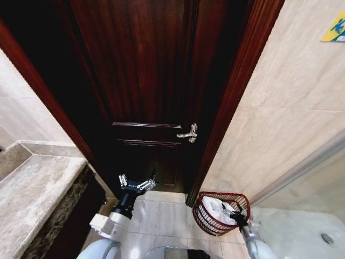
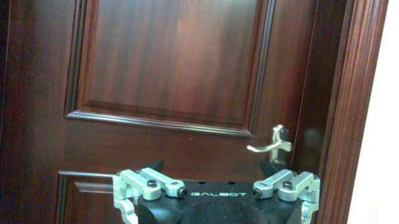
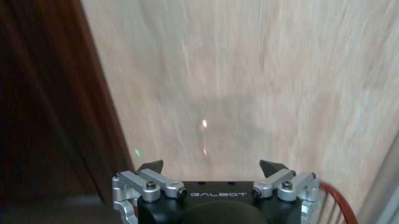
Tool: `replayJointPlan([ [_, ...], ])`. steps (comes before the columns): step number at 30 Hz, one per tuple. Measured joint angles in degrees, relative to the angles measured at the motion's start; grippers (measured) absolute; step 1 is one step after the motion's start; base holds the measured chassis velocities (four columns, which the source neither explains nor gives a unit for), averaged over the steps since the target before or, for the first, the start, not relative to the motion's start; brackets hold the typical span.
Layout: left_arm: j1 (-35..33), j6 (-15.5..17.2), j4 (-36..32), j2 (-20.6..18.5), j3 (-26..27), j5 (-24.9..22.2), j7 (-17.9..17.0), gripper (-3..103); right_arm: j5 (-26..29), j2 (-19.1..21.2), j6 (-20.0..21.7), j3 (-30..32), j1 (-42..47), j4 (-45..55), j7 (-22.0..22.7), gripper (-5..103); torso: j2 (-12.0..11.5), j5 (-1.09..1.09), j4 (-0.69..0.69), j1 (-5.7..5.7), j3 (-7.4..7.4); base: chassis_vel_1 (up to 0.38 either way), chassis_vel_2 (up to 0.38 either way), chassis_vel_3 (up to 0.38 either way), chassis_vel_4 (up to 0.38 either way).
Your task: Discard the used towel into the hamper.
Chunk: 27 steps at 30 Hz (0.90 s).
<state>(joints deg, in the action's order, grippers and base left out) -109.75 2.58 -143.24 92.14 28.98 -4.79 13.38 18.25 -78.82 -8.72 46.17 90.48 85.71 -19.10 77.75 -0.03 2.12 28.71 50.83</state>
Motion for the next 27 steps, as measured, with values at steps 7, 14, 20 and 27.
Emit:
replayJointPlan([
  [7, 0.0, 0.0, 0.0, 0.0, 0.0, 0.0, 0.0, 100, -0.1, -3.9, -2.1, -0.1, 11.1, 19.2, 1.0, 100, 0.0, 0.02, 0.0, 0.0, 0.0, 0.0, 0.0, 0.0, 0.0],
  [14, 0.0, 0.0, 0.0, 0.0, 0.0, 0.0, 0.0, 100, -1.7, -7.5, 0.1, -1.0, 14.8, 35.1, 2.7, 100, 0.0, 0.03, 0.01, 0.01, 0.01, 0.0, 0.0, 0.0, 0.0],
  [20, 0.0, 0.0, 0.0, 0.0, 0.0, 0.0, 0.0, 100, -3.5, -9.5, 1.2, -1.8, 15.9, 44.3, 3.7, 100, 0.0, 0.04, 0.01, 0.01, 0.01, 0.0, 0.0, 0.0, 0.0],
  [27, 0.0, 0.0, 0.0, 0.0, 0.0, 0.0, 0.0, 100, -5.0, -10.1, -0.5, -0.6, 13.4, 53.9, 5.0, 100, 0.0, 0.02, 0.0, 0.01, 0.01, 0.0, 0.0, 0.0, 0.0],
])
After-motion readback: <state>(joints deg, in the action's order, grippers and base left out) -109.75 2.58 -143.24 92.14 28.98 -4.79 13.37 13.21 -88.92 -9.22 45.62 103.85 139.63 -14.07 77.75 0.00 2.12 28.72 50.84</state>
